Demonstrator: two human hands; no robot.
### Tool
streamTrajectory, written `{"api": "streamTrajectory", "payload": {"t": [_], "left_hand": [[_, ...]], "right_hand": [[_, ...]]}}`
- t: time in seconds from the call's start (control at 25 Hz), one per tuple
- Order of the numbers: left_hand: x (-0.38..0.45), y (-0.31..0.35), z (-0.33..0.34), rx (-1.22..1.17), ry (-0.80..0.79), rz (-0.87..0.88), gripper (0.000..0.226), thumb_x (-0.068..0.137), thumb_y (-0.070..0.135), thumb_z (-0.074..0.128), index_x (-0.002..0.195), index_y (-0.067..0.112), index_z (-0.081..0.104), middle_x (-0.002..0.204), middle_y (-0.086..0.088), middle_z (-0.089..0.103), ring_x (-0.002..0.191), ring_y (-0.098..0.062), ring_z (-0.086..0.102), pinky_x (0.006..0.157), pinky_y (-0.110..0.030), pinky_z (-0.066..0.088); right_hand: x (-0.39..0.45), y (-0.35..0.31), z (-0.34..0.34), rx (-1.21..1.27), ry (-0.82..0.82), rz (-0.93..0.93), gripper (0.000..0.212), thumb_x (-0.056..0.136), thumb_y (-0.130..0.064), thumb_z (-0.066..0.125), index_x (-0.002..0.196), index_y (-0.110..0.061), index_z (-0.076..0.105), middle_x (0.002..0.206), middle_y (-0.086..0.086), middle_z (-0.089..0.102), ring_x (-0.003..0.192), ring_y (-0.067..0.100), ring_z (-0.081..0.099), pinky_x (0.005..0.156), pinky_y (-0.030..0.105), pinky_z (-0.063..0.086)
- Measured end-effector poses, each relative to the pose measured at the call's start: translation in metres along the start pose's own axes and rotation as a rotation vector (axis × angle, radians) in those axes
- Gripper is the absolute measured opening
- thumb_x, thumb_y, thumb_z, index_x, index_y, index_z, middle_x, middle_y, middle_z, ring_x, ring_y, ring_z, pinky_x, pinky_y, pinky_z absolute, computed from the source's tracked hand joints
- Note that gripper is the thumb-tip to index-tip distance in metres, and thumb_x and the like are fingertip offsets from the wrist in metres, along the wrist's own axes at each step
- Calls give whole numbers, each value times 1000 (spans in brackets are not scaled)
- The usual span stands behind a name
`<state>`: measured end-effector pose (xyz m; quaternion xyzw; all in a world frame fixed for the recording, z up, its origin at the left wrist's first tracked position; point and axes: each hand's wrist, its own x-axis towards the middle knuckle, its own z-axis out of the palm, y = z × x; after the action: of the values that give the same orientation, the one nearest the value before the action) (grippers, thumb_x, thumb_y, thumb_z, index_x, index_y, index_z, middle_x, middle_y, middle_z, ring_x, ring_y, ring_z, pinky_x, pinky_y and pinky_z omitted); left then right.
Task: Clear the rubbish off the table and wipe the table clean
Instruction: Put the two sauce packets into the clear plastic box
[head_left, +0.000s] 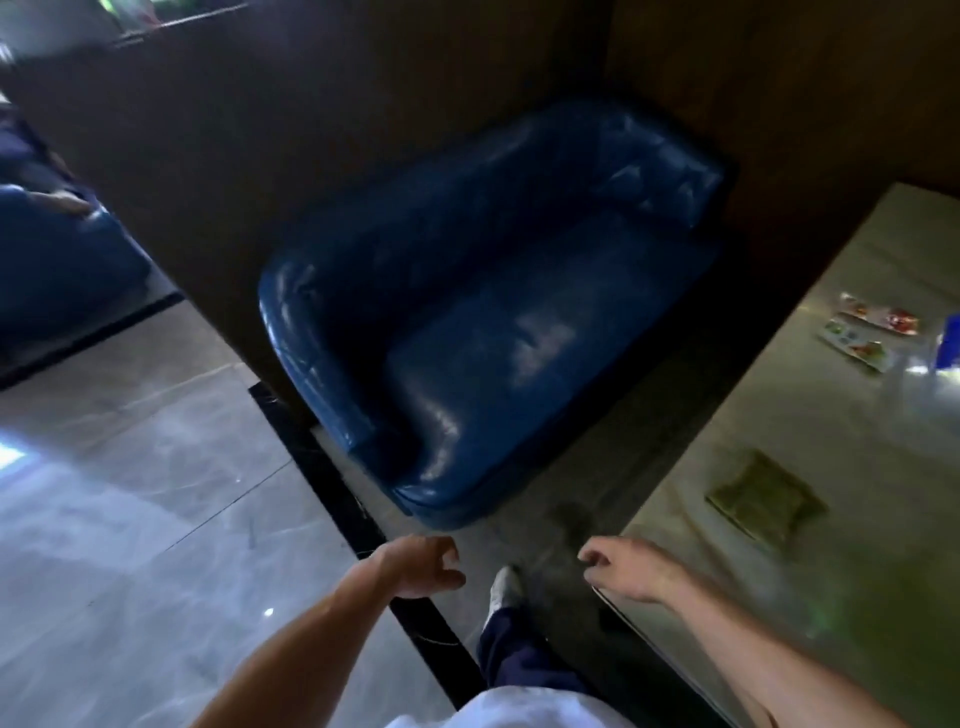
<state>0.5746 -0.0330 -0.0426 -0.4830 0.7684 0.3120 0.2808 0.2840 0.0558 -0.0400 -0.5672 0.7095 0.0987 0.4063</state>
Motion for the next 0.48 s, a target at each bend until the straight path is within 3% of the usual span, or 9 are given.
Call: {"api": "streamTrajectory", "payload": {"t": [0.2, 0.48], "left_hand": [[35, -13, -57, 42, -24, -2, 54, 84, 52, 55, 131, 25, 53, 135, -3, 58, 121, -23, 56, 101, -35, 45], [95, 3, -143, 156, -84, 34, 42, 87, 48, 52, 119, 22, 60, 126, -7, 63, 117, -28, 59, 96, -36, 45]], "right_hand": [[56, -14, -41, -85, -6, -76, 38, 87, -41, 55, 124, -31, 57, 128, 0, 63, 117, 19, 59, 97, 29, 45], [108, -3, -83, -45, -9, -41, 40, 90, -40, 54, 128, -27, 56, 132, 3, 60, 121, 20, 56, 98, 28, 44]]}}
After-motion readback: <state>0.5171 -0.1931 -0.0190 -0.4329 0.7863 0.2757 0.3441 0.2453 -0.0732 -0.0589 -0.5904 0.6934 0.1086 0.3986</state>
